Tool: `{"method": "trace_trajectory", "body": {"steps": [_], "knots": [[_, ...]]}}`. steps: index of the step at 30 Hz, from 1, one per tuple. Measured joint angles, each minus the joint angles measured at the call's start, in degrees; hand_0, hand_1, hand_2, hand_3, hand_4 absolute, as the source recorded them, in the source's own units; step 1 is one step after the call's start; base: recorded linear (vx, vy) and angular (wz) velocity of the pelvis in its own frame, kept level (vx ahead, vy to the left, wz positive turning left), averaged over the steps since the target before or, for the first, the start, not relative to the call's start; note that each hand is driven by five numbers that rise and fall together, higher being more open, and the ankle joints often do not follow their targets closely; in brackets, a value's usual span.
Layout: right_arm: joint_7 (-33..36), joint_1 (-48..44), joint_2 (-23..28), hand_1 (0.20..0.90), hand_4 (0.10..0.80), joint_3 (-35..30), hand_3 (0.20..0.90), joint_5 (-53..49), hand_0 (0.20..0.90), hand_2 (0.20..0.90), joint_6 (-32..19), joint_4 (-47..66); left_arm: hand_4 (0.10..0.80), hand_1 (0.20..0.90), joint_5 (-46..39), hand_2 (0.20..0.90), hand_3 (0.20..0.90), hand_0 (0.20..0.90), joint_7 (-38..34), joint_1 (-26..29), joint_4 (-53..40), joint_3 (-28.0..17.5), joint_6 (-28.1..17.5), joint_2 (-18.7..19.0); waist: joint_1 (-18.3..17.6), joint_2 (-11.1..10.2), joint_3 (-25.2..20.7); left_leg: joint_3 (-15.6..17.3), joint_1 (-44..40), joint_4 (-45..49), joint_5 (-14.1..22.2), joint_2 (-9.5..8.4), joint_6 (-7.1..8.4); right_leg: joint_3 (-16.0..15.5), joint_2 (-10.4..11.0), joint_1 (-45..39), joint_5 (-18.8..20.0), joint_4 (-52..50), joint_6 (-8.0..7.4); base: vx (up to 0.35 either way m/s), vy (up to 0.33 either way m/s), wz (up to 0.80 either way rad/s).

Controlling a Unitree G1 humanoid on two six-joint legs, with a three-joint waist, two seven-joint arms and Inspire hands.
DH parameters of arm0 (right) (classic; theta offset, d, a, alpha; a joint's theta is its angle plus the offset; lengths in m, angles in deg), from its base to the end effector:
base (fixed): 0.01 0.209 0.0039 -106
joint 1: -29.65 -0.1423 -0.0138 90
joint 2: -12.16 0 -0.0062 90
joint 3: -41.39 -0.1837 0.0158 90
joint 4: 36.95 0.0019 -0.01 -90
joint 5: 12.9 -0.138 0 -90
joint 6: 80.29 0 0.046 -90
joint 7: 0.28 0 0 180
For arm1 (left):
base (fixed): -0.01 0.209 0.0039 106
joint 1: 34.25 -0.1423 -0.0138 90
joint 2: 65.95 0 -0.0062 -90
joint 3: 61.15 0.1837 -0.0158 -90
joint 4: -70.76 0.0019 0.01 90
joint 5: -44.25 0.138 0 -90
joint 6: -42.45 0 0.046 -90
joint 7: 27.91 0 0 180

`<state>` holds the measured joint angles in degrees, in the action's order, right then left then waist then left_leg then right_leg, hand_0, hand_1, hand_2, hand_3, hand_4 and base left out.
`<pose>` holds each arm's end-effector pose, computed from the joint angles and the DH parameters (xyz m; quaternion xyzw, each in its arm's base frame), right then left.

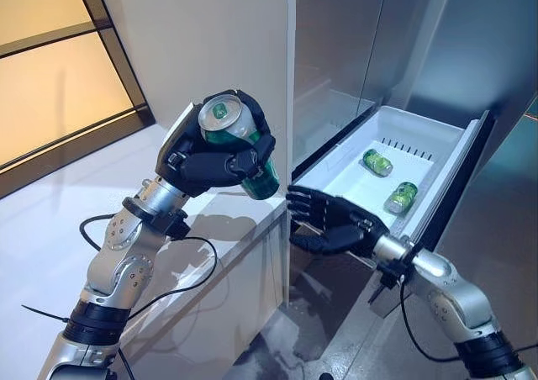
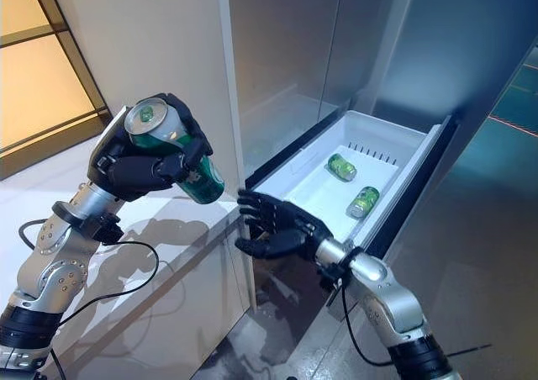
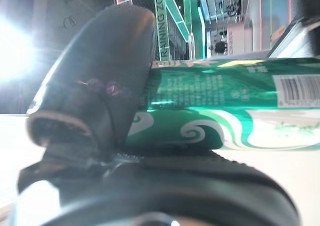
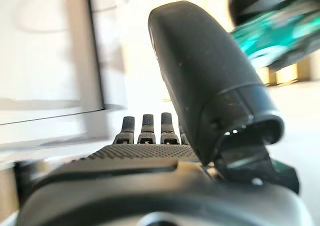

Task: Put drinks into fridge and close the fridge

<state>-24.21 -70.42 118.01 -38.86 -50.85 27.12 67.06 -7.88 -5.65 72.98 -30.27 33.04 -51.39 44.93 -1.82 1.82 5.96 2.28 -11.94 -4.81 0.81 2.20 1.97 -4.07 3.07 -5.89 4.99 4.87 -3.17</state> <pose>0.2252 -0.1862 0.1165 0.0291 0.0104 0.3737 0.9270 0.2405 0.2132 0.1707 -0.0842 -0.2316 -0.3304 0.9111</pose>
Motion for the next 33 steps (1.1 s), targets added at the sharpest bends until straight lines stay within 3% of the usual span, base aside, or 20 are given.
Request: {"method": "trace_trajectory", "body": {"steps": [5, 14, 22, 33], "knots": [[1.8, -1.5, -0.3, 0.9, 0.8, 0.6, 0.9, -3.8, 0.9, 0.9, 0.0, 1.2, 0.1, 0.3, 0.0, 0.3, 0.2, 0.3, 0.7, 0.0, -1.1, 0.8, 1.0, 0.0, 0.3, -0.2, 0.1, 0.0, 0.0, 0.0, 0.0, -0.06, 0.0, 0.0, 0.1, 0.0, 0.0, 0.0, -0.01, 0.0, 0.0, 0.0], [3.8, -4.0, 0.1, 0.9, 0.8, 5.7, 0.9, -3.8, 0.9, 0.9, 0.3, 1.2, 0.1, 0.3, 0.1, 0.3, 0.2, 0.3, 0.9, 0.1, -1.7, 8.4, 5.6, 0.0, 0.0, -0.3, 0.2, 0.1, 0.0, 0.0, 0.0, -0.03, 0.0, 0.0, 0.0, 0.0, 0.0, 0.0, -0.01, 0.0, 0.0, 0.0], [5.7, -7.0, 1.7, 0.9, 0.8, 8.4, 0.9, -4.8, 0.9, 0.9, 0.3, 1.0, 0.1, 0.3, 0.3, 0.3, 0.2, 0.3, 0.9, 0.6, -1.8, 9.1, 7.2, 0.0, 0.1, -0.3, 0.2, 0.1, 0.0, 0.0, 0.0, -0.04, 0.0, 0.0, 0.0, 0.0, 0.0, 0.0, -0.01, 0.0, 0.0, 0.0], [6.5, -9.6, 4.8, 0.9, 0.8, 11.7, 0.9, -11.1, 0.9, 0.9, 9.5, 0.0, 0.1, 0.3, 1.3, 0.3, 0.2, 0.3, 0.7, 1.1, -1.7, 14.7, 8.4, 4.2, 0.4, -0.4, 0.2, 0.1, -0.1, 0.0, 0.0, -0.05, 0.01, 0.0, 0.0, -0.1, 0.1, 0.0, -0.01, 0.0, 0.0, 0.0]]}}
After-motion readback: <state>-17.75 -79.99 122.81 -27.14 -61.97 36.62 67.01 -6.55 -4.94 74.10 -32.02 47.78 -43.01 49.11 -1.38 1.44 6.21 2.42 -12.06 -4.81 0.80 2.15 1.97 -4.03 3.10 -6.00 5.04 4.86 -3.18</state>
